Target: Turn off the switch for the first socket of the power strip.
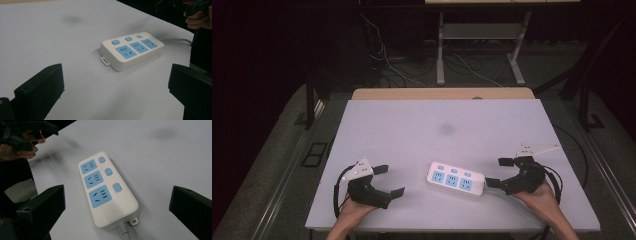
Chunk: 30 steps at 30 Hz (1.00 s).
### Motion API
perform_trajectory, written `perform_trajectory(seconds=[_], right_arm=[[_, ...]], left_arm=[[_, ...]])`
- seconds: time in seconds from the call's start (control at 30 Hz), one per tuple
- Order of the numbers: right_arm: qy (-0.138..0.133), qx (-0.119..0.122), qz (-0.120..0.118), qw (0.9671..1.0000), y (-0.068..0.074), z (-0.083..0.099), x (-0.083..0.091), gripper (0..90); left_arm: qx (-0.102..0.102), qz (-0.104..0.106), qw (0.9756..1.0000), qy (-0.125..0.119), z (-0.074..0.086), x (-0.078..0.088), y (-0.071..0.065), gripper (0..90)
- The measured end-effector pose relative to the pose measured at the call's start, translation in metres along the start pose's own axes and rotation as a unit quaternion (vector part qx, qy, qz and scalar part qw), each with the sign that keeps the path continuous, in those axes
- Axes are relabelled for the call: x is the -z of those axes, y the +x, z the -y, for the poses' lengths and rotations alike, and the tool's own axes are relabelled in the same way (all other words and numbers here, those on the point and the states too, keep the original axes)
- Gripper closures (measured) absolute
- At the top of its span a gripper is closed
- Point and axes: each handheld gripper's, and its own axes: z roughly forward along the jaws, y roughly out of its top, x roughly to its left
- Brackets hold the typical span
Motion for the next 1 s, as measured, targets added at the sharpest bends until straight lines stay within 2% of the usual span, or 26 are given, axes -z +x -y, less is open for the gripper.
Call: perform_trajectory(seconds=[0.33, 1.0], right_arm=[[0.019, 0.012, -0.008, 0.9997, 0.001, -0.017, -0.008, 0.2], [0.054, 0.029, -0.019, 0.9980, 0.000, -0.040, -0.020, 0.2]], left_arm=[[0.000, 0.000, 1.0000, 0.001, 0.000, 0.000, 0.001, 0.0], [0.001, 0.001, 1.0000, 0.004, 0.001, 0.000, 0.001, 0.0]])
